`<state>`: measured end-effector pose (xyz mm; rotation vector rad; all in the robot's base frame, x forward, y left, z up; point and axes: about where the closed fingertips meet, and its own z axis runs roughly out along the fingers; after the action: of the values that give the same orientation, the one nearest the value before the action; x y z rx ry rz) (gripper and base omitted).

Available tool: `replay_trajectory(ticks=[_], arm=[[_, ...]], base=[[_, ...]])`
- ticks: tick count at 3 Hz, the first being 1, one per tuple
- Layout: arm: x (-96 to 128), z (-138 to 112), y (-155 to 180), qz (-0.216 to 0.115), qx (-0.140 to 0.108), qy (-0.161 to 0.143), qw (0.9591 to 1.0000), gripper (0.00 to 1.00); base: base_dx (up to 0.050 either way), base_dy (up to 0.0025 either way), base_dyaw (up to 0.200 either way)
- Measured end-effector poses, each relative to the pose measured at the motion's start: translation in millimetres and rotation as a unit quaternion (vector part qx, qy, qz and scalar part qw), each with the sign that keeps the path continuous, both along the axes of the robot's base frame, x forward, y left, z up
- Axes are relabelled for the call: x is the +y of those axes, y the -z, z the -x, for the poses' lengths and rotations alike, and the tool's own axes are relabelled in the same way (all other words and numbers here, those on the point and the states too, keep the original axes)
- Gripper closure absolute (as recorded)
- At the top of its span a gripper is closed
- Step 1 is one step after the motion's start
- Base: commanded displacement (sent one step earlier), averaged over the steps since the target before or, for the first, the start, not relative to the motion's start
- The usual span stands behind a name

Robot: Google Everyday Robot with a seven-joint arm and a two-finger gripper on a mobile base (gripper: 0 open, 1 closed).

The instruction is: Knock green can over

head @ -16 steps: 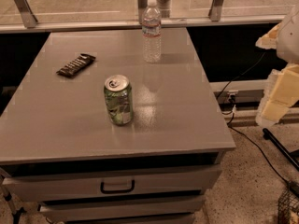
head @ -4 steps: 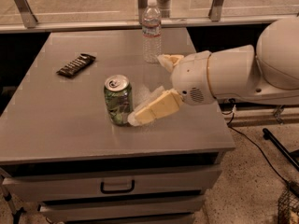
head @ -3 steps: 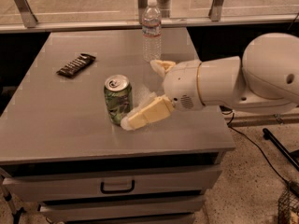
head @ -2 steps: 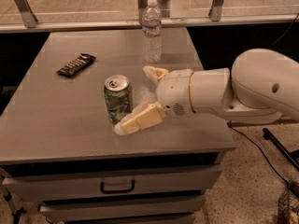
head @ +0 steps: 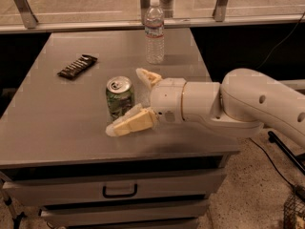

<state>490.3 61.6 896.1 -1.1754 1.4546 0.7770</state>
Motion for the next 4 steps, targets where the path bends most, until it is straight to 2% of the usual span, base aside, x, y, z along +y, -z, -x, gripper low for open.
replay_trajectory(ticks=[2, 3, 4], arm=[[25, -5, 13, -0.047, -0.02, -0.016, 0.9986, 0.0], [32, -6, 16, -0.059, -0.024, -0.025, 0.9976, 0.17], [39, -6, 16, -0.069, -0.032, -0.04, 0.9963, 0.41]], base=[[0.0, 0.0, 0.0], [0.0, 0.0, 0.0], [0.0, 0.0, 0.0]])
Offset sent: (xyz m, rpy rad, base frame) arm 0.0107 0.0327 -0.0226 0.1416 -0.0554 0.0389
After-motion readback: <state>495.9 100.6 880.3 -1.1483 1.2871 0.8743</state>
